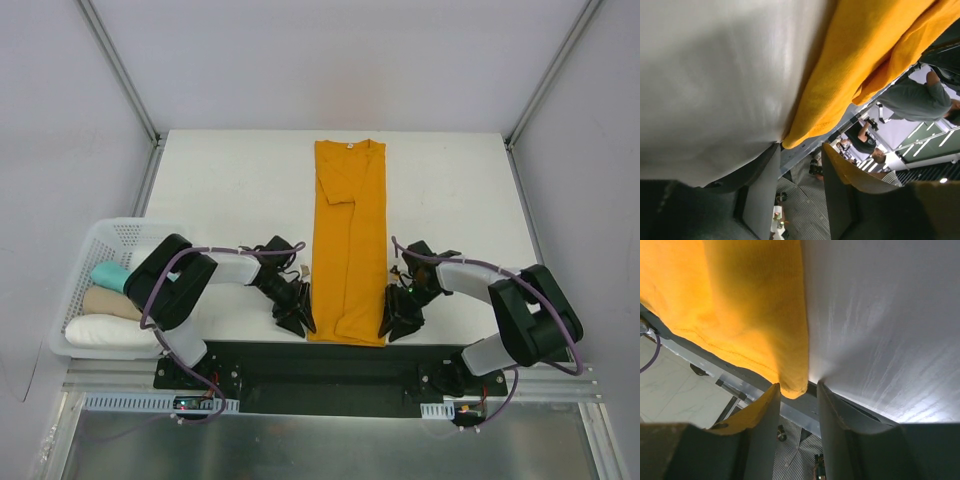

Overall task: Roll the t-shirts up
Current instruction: Roll the T-shirt to the center of the board.

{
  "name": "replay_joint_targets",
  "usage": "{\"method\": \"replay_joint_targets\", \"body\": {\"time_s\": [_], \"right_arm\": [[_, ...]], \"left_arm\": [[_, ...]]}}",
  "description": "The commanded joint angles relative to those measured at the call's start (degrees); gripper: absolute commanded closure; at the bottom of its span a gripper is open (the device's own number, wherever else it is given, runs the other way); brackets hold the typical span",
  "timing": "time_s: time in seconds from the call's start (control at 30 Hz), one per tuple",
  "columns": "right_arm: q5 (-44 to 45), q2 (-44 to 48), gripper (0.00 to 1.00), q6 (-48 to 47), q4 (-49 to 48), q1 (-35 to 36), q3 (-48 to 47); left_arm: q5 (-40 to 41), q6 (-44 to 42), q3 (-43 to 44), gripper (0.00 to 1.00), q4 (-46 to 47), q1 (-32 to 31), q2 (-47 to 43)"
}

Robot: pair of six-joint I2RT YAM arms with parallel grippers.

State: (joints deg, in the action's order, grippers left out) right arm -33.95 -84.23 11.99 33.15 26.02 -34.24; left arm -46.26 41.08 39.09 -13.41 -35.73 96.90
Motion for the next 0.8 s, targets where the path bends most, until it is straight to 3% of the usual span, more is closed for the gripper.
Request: {"method": "replay_joint_targets", "body": {"time_s": [0.0,0.17,0.23,0.27,0.33,0.77], "right_arm": [[-0.23,-1.47,0.64,1.55,-2.02,1.05,0.31],[-2.25,-1.12,0.69,1.55,-3.96,2.19,0.49],[-3.48,-0.77,0.78,1.55,-5.02,2.28,0.84],[-3.66,0.02,0.81,1.37,-5.02,2.28,0.93],[-3.66,1.07,0.86,0.5,-4.15,2.28,0.84],[-2.7,12.68,0.92,-7.67,4.73,0.17,-3.81]], "left_arm": [[4.69,-0.39,0.64,0.64,2.25,-1.19,2.76],[4.86,0.05,0.02,0.81,2.6,-1.19,2.24],[4.51,-0.21,0.28,0.84,3.12,-1.19,1.8],[4.43,-0.3,0.37,0.93,3.21,-1.19,1.1],[4.77,-0.65,0.28,1.0,3.48,-1.19,-0.39],[2.75,-4.95,1.78,1.0,3.22,-0.93,-10.33]]}}
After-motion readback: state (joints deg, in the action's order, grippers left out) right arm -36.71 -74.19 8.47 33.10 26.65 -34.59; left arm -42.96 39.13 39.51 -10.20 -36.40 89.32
